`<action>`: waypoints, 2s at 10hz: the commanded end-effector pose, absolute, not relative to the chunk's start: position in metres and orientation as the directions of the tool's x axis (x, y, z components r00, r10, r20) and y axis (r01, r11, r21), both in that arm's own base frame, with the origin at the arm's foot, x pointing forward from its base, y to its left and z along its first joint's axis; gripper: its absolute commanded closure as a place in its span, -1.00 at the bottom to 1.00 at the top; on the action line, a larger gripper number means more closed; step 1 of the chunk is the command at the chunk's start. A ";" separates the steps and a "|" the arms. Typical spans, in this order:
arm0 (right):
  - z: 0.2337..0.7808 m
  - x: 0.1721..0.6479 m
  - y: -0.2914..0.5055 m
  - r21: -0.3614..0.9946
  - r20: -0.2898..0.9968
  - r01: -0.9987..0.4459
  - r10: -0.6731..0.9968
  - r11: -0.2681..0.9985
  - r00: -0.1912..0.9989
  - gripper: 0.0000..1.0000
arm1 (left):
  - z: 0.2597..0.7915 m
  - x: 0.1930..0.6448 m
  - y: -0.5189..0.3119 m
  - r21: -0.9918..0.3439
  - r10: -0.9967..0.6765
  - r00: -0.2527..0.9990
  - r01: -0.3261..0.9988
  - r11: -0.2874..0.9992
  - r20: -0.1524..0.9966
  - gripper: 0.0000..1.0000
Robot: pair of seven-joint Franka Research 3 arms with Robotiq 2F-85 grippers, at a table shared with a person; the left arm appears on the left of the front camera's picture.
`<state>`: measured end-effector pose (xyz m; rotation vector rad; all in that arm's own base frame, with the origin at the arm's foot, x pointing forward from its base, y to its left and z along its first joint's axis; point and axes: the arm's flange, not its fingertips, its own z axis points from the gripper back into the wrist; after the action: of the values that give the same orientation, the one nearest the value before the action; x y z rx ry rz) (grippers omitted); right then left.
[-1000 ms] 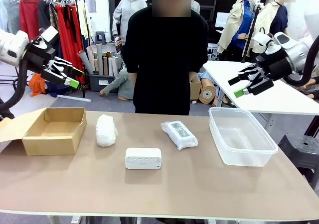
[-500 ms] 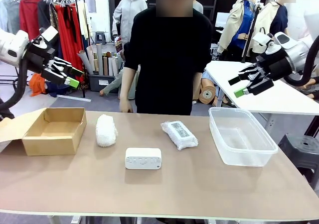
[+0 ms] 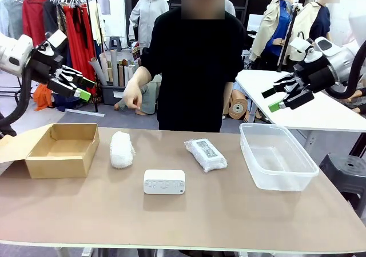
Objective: Separate and place wrapped and unwrapped clocks.
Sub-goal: Pick up the Digital clock indicated by the person.
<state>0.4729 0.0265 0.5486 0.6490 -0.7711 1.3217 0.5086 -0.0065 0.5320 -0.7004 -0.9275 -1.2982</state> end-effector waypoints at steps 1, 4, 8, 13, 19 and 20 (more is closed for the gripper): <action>0.549 0.473 0.027 -0.013 0.802 -0.990 0.593 0.141 0.074 -1.00 | 0.532 0.508 -0.007 0.070 -0.483 0.016 0.985 0.158 0.876 -1.00; 0.549 0.473 0.027 -0.013 0.802 -0.990 0.593 0.141 0.074 -1.00 | 0.532 0.508 -0.007 0.070 -0.483 0.016 0.985 0.158 0.876 -1.00; 0.549 0.473 0.027 -0.013 0.802 -0.990 0.593 0.141 0.074 -1.00 | 0.532 0.508 -0.007 0.070 -0.483 0.016 0.985 0.158 0.876 -1.00; 0.549 0.473 0.027 -0.013 0.802 -0.990 0.593 0.141 0.074 -1.00 | 0.532 0.508 -0.007 0.070 -0.483 0.016 0.985 0.158 0.876 -1.00; 0.549 0.473 0.027 -0.013 0.802 -0.990 0.593 0.141 0.074 -1.00 | 0.532 0.508 -0.007 0.070 -0.483 0.016 0.985 0.158 0.876 -1.00; 0.549 0.473 0.027 -0.013 0.802 -0.990 0.593 0.141 0.074 -1.00 | 0.532 0.508 -0.007 0.070 -0.483 0.016 0.985 0.158 0.876 -1.00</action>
<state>0.4729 0.0263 0.5486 0.6485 -0.7709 1.3213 0.5086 -0.0065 0.5320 -0.7004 -0.9275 -1.2983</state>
